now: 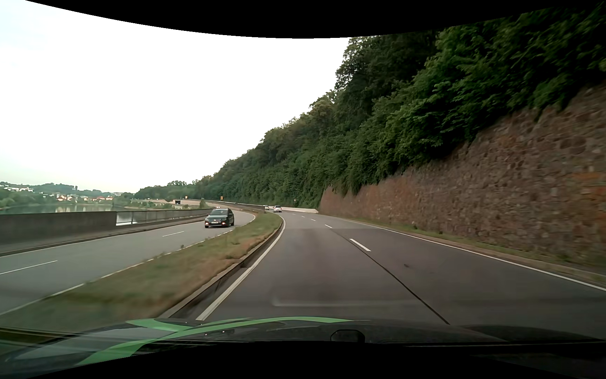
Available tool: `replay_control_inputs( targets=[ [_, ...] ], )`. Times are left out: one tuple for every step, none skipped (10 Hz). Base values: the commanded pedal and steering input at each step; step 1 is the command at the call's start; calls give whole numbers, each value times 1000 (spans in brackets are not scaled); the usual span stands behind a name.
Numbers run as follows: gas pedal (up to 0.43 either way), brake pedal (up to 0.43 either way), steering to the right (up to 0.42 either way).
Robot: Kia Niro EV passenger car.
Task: Follow the waypoints while adhering to traffic rules and regulations
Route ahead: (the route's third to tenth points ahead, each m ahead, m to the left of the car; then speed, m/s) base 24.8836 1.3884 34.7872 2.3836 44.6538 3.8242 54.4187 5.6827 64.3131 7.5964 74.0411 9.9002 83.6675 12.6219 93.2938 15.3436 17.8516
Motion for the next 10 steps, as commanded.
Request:
replay_control_inputs(
  targets=[
    [209,0,-18],
    [209,0,-17],
    [209,0,-18],
    [209,0,-18],
    [209,0,-19],
    [209,0,-20],
    [209,0,-20],
    [209,0,-20],
    [209,0,-21],
    [197,0,-23]
  ],
)
